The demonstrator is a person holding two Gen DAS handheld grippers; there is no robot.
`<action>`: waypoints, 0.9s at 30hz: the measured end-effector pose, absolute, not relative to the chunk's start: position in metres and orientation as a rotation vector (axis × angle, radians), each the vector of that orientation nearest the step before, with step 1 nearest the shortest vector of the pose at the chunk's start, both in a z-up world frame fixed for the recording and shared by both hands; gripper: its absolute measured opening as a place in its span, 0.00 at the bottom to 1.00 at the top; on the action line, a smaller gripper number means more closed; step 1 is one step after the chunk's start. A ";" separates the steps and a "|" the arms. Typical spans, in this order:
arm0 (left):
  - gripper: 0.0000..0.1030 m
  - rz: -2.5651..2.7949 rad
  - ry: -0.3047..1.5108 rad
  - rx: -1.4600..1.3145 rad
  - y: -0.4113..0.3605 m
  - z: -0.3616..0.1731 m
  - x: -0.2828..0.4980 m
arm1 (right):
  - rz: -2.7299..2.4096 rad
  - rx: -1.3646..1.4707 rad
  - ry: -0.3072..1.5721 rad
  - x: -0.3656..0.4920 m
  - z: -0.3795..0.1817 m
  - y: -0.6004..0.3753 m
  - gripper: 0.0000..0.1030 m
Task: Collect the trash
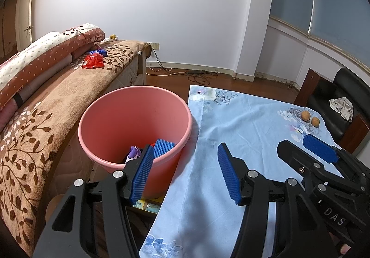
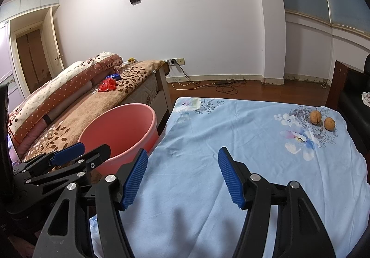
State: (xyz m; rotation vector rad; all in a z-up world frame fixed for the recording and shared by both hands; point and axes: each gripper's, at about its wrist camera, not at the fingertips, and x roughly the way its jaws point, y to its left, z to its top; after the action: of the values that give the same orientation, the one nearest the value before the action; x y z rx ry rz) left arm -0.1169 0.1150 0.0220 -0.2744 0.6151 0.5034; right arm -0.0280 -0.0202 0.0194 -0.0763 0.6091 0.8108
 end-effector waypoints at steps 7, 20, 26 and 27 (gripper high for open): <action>0.56 0.504 0.621 -0.275 0.115 0.020 -0.117 | 0.811 -0.076 0.611 -0.028 0.019 -0.021 0.61; 0.56 0.504 0.633 -0.275 0.119 0.018 -0.113 | 0.808 -0.073 0.628 -0.025 0.012 -0.025 0.61; 0.57 0.507 0.637 -0.267 0.120 0.017 -0.113 | 0.807 -0.073 0.633 -0.023 0.013 -0.021 0.61; 0.57 0.507 0.639 -0.268 0.120 0.016 -0.112 | 0.807 -0.072 0.635 -0.024 0.012 -0.022 0.61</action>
State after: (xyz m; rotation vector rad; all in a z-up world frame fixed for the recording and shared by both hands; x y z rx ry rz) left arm -0.1119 0.1201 0.0164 -0.2683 0.6394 0.5075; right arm -0.0240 -0.0221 0.0121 -0.0719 0.6346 0.8066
